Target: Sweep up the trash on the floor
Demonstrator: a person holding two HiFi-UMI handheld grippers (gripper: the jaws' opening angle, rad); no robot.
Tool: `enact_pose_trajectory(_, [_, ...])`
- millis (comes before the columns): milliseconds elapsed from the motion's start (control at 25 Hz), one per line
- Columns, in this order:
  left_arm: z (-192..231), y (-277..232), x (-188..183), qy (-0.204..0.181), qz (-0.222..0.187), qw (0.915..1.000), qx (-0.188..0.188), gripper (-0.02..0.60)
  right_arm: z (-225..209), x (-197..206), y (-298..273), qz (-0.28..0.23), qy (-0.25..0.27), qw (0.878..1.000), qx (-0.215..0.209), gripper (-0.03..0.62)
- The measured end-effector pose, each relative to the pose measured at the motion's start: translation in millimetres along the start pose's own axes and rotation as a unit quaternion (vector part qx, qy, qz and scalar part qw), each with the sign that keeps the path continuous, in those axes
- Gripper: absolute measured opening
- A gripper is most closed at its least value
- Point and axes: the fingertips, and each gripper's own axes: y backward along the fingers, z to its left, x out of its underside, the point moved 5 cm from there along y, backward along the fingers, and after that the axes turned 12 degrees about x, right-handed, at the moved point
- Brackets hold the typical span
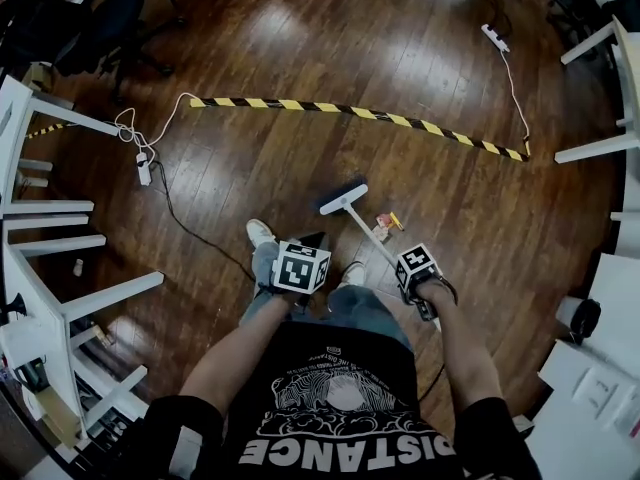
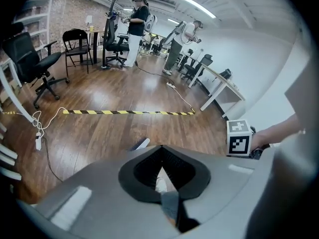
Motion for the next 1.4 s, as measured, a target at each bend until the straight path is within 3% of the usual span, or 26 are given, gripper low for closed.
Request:
enact_pose_trajectory(560, [-57.5, -30.8, 15.2, -0.021, 0.014, 0.9996, 0.012, 0.005, -59.1, 82.5, -29.2, 0.007, -0.037, 0.999, -0.014, 0.000])
enact_pose_trajectory(960, [-80.2, -34.5, 20.5, -0.028, 0.020, 0.9994, 0.004, 0.005, -76.7, 106.3, -38.5, 0.009, -0.047, 0.998, -0.026, 0.000])
enact_pose_trajectory(1400, [-98.3, -6.6, 5.2, -0.056, 0.019, 0.9979, -0.028, 0.005, -43.3, 132.8, -52.0, -0.062, -0.103, 0.986, -0.112, 0.000])
